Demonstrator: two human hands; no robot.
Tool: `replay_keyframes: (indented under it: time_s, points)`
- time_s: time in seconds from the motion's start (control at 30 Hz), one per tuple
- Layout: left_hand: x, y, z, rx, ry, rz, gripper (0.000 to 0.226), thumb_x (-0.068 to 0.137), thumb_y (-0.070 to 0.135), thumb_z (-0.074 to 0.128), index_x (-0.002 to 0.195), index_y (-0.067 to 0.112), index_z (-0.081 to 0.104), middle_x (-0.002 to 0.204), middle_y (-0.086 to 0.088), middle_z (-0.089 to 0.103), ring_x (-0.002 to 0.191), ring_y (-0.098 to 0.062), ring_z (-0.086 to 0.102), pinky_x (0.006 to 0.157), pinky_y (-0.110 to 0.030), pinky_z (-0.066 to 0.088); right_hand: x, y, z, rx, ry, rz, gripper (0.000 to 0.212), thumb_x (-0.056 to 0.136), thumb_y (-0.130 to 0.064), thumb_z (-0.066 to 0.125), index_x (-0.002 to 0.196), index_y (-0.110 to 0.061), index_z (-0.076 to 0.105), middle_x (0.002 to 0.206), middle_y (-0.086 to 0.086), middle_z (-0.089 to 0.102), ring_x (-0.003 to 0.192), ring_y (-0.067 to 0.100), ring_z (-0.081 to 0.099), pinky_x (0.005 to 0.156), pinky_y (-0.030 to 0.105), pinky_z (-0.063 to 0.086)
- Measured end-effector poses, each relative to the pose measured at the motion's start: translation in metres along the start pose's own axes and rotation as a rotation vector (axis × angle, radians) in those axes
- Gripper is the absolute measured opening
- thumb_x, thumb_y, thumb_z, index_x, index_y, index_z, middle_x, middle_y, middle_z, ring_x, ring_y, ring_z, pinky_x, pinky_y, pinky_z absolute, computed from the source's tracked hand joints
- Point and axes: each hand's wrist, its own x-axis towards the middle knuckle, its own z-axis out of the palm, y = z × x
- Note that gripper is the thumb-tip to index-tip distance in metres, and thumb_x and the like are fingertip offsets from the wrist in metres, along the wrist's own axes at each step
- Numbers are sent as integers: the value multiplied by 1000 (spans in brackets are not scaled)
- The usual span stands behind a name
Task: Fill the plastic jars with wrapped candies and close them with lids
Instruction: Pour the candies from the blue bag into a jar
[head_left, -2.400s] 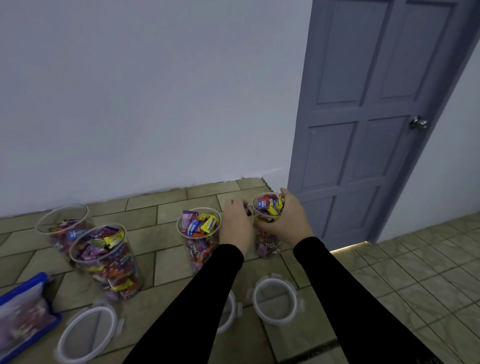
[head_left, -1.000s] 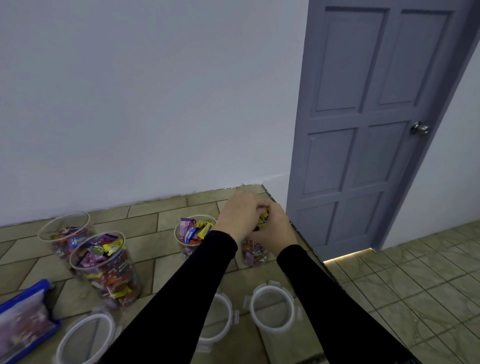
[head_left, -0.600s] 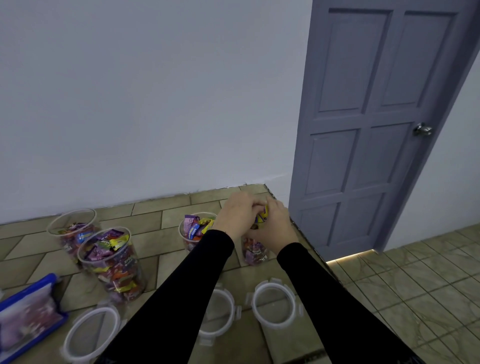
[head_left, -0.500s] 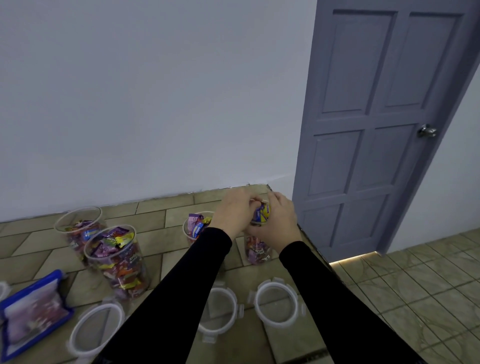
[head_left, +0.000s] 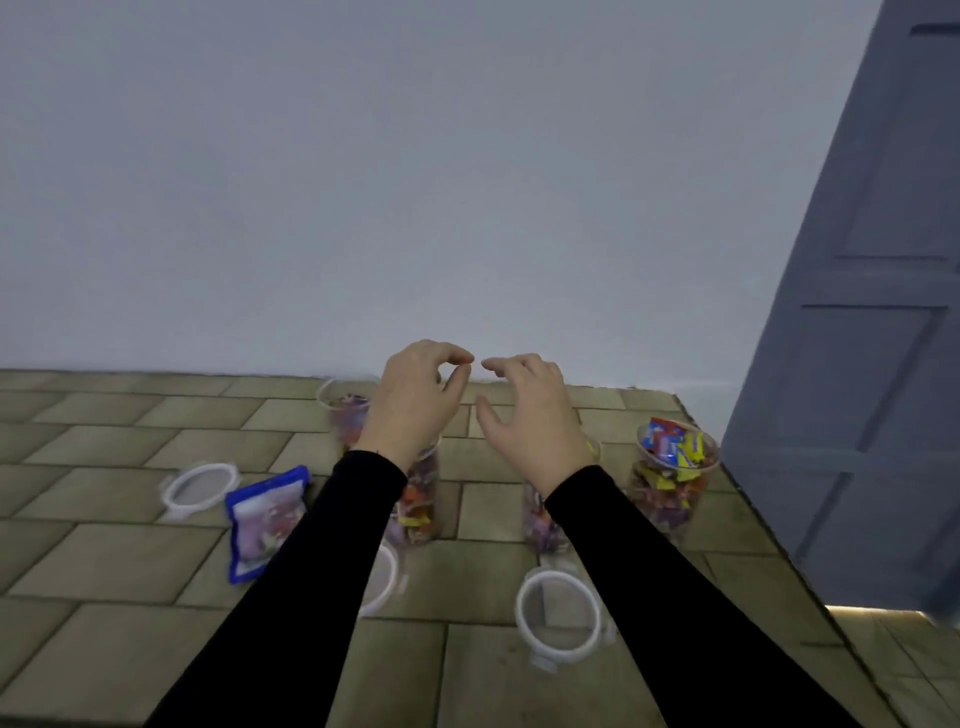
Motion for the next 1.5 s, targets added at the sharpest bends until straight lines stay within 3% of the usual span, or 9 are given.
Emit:
replay_keyframes:
  time_s: [0.17, 0.33, 0.53, 0.77, 0.97, 1.1, 1.27, 1.37, 1.5]
  points:
    - [-17, -66, -60, 62, 114, -115, 12, 88, 14, 63, 97, 14, 71, 83, 6, 59, 65, -4, 44, 70, -17, 31, 3, -62, 62, 124, -132, -97, 20, 86, -20, 59, 102, -10, 67, 95, 6, 60, 91, 22, 58, 83, 35, 48]
    - [-40, -135, -91, 162, 93, -291, 12, 86, 12, 64, 95, 9, 71, 91, -3, 69, 73, -22, 55, 71, -22, 34, -3, -102, 127, 193, -327, -86, 15, 84, -15, 58, 93, -9, 67, 86, 9, 67, 83, 25, 62, 78, 34, 49]
    - [-66, -209, -88, 361, -294, -585, 28, 95, 23, 50, 120, 16, 60, 122, -1, 60, 114, -22, 55, 91, -27, 36, -4, -106, 194, 77, -627, 199, 35, 88, -18, 53, 56, -22, 39, 82, 11, 60, 79, 24, 56, 69, 27, 43]
    - [-82, -266, -74, 353, -531, -612, 37, 95, 19, 45, 132, 14, 51, 130, -9, 56, 119, -24, 53, 99, -33, 43, -8, -107, 245, -7, -750, 392, 36, 93, -26, 52, 60, -19, 41, 63, -1, 47, 73, 19, 51, 65, 25, 38]
    - [-84, -289, -74, 236, -607, -639, 49, 87, 20, 49, 137, 20, 46, 132, -7, 53, 117, -24, 53, 98, -39, 47, -11, -108, 258, -5, -774, 407, 28, 92, -30, 55, 108, -10, 66, 108, 8, 68, 100, 23, 63, 80, 28, 47]
    - [-86, -298, -75, 211, -605, -681, 61, 84, 32, 58, 140, 19, 42, 138, -7, 43, 121, -25, 50, 100, -37, 45, -11, -109, 259, -5, -774, 407, 28, 89, -25, 57, 108, -8, 66, 108, 10, 68, 99, 24, 63, 82, 30, 49]
    - [-85, -301, -75, 163, -566, -710, 32, 81, 34, 60, 109, 19, 63, 108, -4, 60, 96, -20, 60, 87, -33, 50, -10, -105, 263, -12, -811, 431, 29, 86, -18, 56, 113, -12, 65, 113, 7, 68, 102, 22, 63, 88, 30, 51]
    - [-84, -302, -78, 221, -557, -693, 23, 90, 24, 54, 98, 6, 66, 87, -6, 60, 90, -24, 61, 77, -29, 47, -10, -103, 264, 19, -805, 452, 36, 85, -19, 58, 121, -16, 62, 121, 3, 65, 108, 20, 61, 93, 32, 51]
    - [-83, -299, -85, 212, -529, -717, 18, 90, 15, 51, 76, 11, 61, 68, -2, 56, 70, -19, 56, 66, -27, 46, -11, -99, 262, 56, -811, 457, 43, 85, -17, 58, 128, -19, 57, 128, 0, 61, 115, 18, 58, 97, 31, 48]
